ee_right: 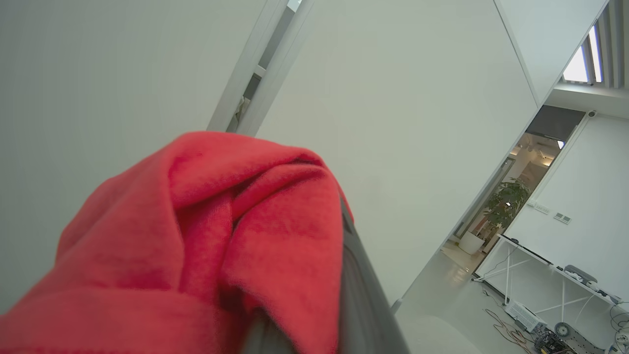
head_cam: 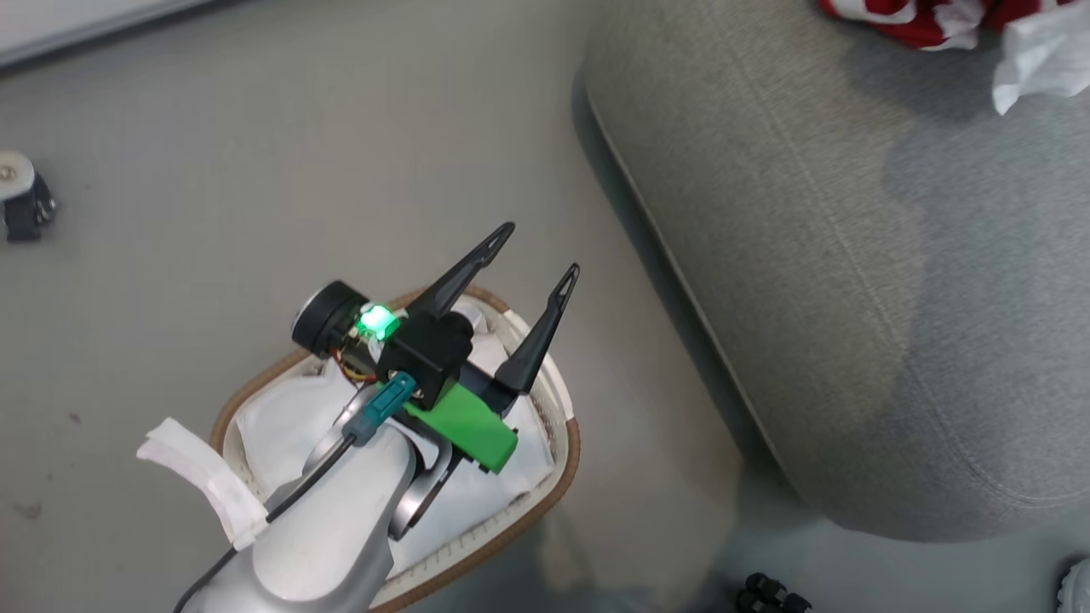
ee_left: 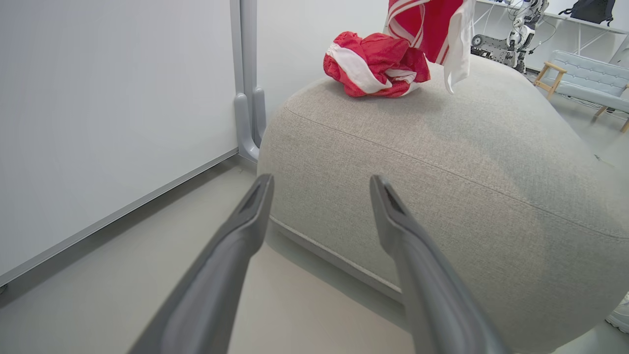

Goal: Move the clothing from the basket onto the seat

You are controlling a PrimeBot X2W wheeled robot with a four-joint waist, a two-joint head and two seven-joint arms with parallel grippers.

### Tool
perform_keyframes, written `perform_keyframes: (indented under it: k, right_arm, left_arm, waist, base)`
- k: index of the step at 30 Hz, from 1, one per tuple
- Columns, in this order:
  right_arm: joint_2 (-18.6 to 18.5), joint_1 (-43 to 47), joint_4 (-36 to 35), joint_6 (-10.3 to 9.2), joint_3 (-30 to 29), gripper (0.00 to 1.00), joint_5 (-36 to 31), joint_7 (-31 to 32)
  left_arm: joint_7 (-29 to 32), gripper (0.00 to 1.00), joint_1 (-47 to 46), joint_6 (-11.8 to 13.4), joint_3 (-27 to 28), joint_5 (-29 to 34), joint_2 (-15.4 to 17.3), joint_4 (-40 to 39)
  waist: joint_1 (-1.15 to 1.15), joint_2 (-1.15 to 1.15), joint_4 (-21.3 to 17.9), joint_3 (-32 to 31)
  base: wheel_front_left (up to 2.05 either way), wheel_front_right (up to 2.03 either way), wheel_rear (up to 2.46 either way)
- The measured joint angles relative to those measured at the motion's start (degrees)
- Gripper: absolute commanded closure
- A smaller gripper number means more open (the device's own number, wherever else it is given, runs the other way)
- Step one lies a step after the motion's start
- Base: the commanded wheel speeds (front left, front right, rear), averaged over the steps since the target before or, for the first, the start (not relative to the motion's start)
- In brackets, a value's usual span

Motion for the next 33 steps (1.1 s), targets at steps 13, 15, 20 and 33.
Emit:
perform_keyframes:
  k: [13,15,20,33]
  right_arm:
    - [0.4,3.5,8.3,-0.01,-8.7,1.0,-1.8,0.0]
    - [1.6,4.2,9.2,-0.01,-9.3,1.0,-2.2,0.0]
    - [3.6,5.1,9.8,-0.01,-10.5,0.93,-3.6,0.0]
    - [7.3,11.4,4.5,-0.01,-11.2,0.0,-4.7,0.0]
  left_arm:
    - [0.0,0.0,-5.3,0.0,-2.0,1.4,-0.1,-1.3]
    - [0.0,0.0,-5.7,0.0,-2.3,1.4,-0.1,-1.2]
    - [0.0,0.0,-6.1,0.0,-2.6,1.5,-0.1,-0.7]
    - [0.0,0.0,-5.2,0.0,-1.2,0.7,-0.5,0.1]
  waist:
    - [0.0,0.0,4.3,12.5]
    - [0.0,0.0,4.7,13.8]
    - [0.0,0.0,5.4,15.7]
    - [0.0,0.0,4.7,11.8]
  base:
    - [0.0,0.0,0.0]
    - [0.0,0.0,0.0]
    - [0.0,0.0,0.0]
    - [0.0,0.0,0.0]
